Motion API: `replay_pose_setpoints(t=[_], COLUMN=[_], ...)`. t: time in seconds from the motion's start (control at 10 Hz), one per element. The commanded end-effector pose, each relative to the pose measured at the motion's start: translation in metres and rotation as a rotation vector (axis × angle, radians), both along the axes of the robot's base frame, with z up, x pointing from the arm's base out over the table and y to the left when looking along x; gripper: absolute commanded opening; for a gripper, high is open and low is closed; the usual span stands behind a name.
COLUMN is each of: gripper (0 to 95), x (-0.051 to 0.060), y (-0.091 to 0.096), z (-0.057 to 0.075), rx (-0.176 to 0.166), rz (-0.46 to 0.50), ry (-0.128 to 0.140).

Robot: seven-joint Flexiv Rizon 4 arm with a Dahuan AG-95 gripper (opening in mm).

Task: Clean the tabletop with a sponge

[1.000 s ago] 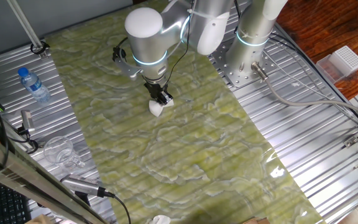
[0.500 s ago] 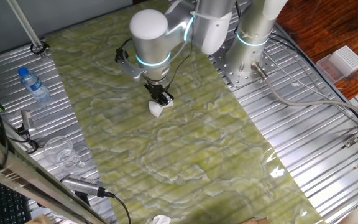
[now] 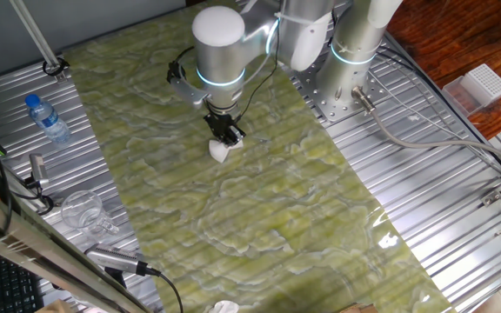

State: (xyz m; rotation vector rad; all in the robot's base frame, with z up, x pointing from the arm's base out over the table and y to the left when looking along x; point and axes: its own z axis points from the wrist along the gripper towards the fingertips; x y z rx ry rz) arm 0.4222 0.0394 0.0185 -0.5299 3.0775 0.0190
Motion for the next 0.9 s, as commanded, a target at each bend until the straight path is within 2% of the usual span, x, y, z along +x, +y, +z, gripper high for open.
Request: replay_pose_setpoints(t=[0.1,0.4,0.9], gripper=[0.0,0.0,0.0], x=[0.0012,0.0029,0.0072], y=[-0.0012,-0.001,-0.0042], z=[-0.0043,-0.0044,-0.0107], rx=[0.011,0.008,0.003], rz=[0.004,-0.004,0.008], ry=[-0.012,-0.04,-0.065])
